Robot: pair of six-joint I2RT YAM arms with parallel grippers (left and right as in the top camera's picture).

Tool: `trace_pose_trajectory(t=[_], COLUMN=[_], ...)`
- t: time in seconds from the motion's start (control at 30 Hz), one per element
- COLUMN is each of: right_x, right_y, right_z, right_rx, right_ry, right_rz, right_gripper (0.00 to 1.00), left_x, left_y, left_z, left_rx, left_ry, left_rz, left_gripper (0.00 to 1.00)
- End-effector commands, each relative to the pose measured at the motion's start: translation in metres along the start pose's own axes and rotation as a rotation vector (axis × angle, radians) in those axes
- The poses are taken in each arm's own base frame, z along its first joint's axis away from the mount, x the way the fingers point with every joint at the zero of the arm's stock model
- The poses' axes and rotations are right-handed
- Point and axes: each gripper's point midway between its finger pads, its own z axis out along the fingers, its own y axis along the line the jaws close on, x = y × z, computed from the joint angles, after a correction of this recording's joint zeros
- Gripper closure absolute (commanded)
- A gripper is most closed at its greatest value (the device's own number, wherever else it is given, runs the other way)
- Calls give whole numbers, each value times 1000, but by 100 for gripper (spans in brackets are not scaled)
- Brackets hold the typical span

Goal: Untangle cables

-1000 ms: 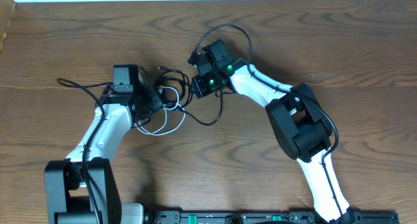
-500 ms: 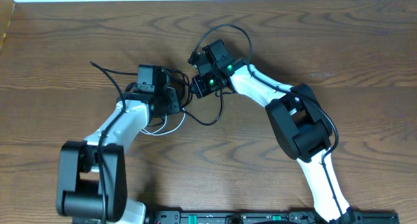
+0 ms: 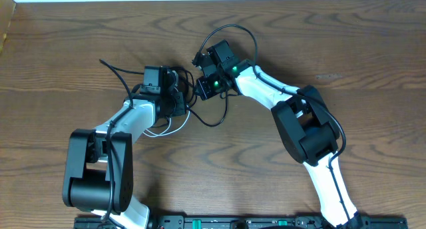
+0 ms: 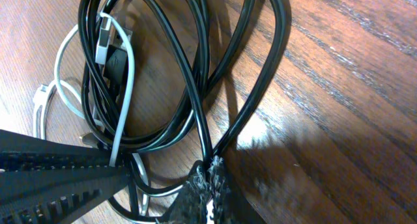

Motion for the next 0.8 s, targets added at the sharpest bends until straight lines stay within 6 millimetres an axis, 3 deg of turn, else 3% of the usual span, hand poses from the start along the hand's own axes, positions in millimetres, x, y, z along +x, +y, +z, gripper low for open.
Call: trace_pose_trajectory(t=[0.0,0.17,0.33,0.77], right_x=[8,8,8,9], right_y=[-18,-18,-18,-19], right_z=[4,4,4,3], right_rx=[71,71,71,73], right_ry=[16,16,16,20], right_rz=[1,1,1,5], right_gripper=[99,99,99,99], left_x=[-10,-41,-61,-74], left_y=[-6,-42,-65,-106], left_z=[-16,-78,-141,-303], left_rx=[11,130,192,301], left_ry=[-52,-222,-395,-868], left_rz=[25,80,111,245], left_gripper=[93,93,92,93])
